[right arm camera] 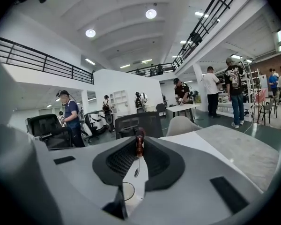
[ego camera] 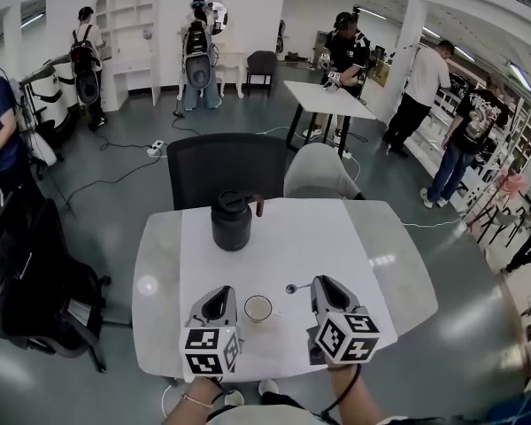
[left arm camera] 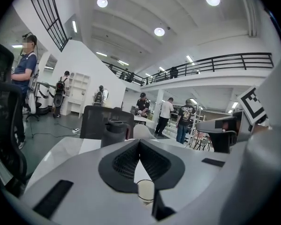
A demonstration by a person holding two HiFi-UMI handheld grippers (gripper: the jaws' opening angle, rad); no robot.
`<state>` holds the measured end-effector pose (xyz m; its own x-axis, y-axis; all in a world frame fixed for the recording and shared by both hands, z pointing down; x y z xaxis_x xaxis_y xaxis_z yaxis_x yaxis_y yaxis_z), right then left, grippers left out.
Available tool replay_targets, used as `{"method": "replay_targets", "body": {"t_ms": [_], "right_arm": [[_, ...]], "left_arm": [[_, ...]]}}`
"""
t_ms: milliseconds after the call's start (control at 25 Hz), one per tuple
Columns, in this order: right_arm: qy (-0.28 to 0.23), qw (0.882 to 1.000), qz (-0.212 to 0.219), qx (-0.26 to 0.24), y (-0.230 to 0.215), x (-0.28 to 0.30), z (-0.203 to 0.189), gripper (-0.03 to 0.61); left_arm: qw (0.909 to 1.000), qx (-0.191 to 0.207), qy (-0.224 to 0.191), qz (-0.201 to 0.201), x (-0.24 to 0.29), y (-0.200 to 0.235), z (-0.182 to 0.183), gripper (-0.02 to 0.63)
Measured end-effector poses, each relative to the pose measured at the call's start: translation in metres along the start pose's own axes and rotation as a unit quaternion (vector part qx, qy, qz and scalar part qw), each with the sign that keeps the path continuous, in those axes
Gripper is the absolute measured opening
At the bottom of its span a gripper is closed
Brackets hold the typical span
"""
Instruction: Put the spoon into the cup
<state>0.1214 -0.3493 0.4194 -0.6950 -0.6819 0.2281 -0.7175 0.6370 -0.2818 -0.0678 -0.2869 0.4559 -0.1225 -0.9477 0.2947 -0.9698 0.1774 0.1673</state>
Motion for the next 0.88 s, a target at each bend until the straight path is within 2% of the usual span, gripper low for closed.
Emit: {"method": "replay_targets", "body": {"t_ms": [360, 880], "right_arm": [[0.012, 1.000, 0.006, 0.012, -0.012, -0.002, -0.004, 0.067], [0.066, 0.996, 0.051, 0.015, 0.014, 0.029, -0.038, 0.067]], "left_arm": [[0.9999, -0.001, -0.004, 0.014, -0.005, -0.001, 0.001, 0.018], [0.9971, -0.012, 0.034, 0.067, -0.020, 0.034, -0.034, 0.020]]}}
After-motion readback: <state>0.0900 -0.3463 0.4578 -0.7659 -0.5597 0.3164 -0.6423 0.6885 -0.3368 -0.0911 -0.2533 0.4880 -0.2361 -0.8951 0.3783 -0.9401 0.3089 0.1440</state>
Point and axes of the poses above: the fingertips, and each gripper's own axes: x forward along the fingers, y to its left, z out of its top, the point moved 1 cm from there along -x, backward along the fingers, and after that the axes turned 13 degrees about z, right-handed, at the moved point
